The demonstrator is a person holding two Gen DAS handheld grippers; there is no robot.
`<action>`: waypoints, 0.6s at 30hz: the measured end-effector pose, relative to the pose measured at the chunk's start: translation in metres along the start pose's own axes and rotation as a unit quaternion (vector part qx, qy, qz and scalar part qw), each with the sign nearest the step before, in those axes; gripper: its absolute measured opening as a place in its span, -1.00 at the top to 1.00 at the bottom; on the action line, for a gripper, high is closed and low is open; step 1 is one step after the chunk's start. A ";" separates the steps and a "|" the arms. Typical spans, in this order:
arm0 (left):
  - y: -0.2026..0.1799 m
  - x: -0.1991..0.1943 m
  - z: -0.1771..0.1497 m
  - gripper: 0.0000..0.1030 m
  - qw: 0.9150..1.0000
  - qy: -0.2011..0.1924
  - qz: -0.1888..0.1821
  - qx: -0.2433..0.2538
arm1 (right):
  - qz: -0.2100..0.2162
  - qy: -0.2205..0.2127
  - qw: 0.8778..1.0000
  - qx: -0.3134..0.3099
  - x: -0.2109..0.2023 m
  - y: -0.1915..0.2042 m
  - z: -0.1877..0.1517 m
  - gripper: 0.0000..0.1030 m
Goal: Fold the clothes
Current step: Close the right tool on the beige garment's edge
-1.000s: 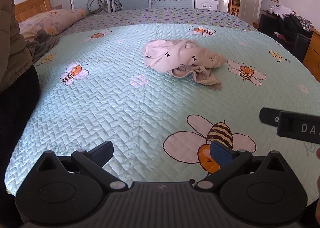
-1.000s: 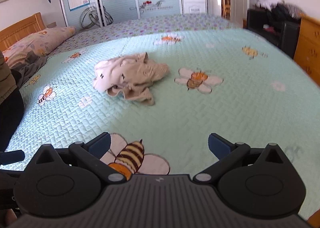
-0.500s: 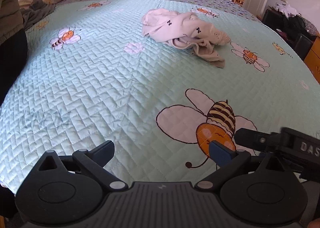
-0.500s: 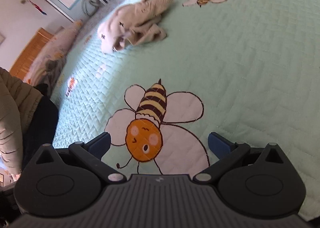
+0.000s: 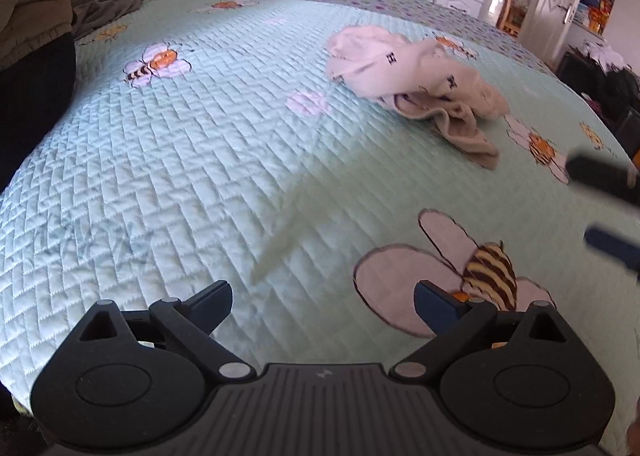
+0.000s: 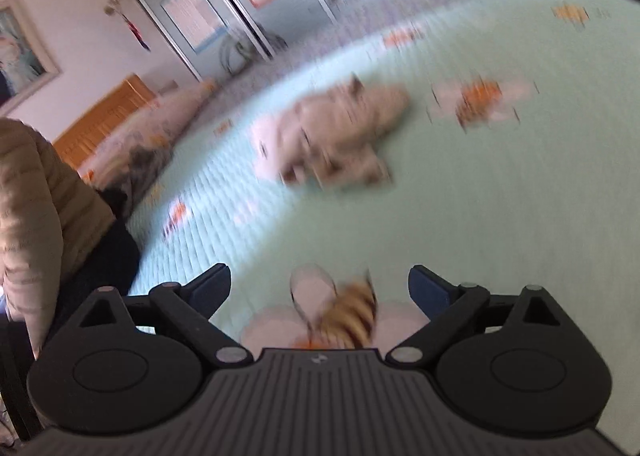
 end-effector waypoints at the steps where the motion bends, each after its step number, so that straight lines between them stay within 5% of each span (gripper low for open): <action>1: -0.001 0.002 0.003 -0.90 1.000 -0.006 0.003 0.005 | -0.001 -0.006 1.000 -0.006 0.008 -0.002 0.009 -0.88; 6: -0.009 0.024 0.022 -0.94 0.999 -0.015 0.017 0.038 | -0.019 -0.012 0.999 -0.036 0.053 -0.016 0.042 -0.88; 13: -0.006 0.050 0.045 -0.43 0.997 -0.040 -0.057 -0.038 | -0.023 -0.021 0.999 -0.009 0.090 -0.048 0.057 -0.78; 18: -0.021 0.070 0.073 -0.43 0.996 -0.045 -0.069 -0.043 | -0.014 -0.024 0.999 -0.033 0.111 -0.046 0.069 -0.74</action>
Point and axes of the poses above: each gripper's, at about its wrist camera, not at the fingertips, and x roughly the way its jaws point, y to its left, z to its top, the point moved 2 cm from there along x, roughly the way its jaws point, and after that the axes turned 14 degrees about -x, right-handed, at the moved point
